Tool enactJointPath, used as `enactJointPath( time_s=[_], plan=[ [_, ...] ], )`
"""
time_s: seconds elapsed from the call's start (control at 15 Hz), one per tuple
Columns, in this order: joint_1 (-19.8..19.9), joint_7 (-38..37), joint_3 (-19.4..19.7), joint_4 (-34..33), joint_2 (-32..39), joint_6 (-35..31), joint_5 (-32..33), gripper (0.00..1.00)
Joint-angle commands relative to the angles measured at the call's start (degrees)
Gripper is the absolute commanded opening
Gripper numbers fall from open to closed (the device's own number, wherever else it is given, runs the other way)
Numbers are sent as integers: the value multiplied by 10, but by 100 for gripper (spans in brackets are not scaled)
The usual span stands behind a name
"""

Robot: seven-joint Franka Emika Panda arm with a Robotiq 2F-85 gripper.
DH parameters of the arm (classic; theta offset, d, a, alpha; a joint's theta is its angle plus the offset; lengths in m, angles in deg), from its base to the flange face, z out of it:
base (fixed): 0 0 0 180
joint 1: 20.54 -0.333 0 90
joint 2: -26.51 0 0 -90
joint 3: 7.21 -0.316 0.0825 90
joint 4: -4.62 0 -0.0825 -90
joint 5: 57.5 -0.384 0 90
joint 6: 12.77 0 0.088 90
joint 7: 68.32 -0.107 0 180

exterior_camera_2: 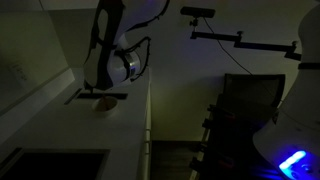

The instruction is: Put the marker inside the mug cup

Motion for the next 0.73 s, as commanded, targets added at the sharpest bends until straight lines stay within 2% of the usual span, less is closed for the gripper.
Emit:
enactJointPath(
  time_s=[0.0,0.07,0.4,0.67],
  plan=[
    [-6,-8,-6,59,-60,28,16,100],
    [-15,-21,-6,36,-21,17,13,100],
    [-44,-24,-5,77,-31,43,17,100],
    [-39,-15,-18,83,-32,28,27,100]
  ],
)
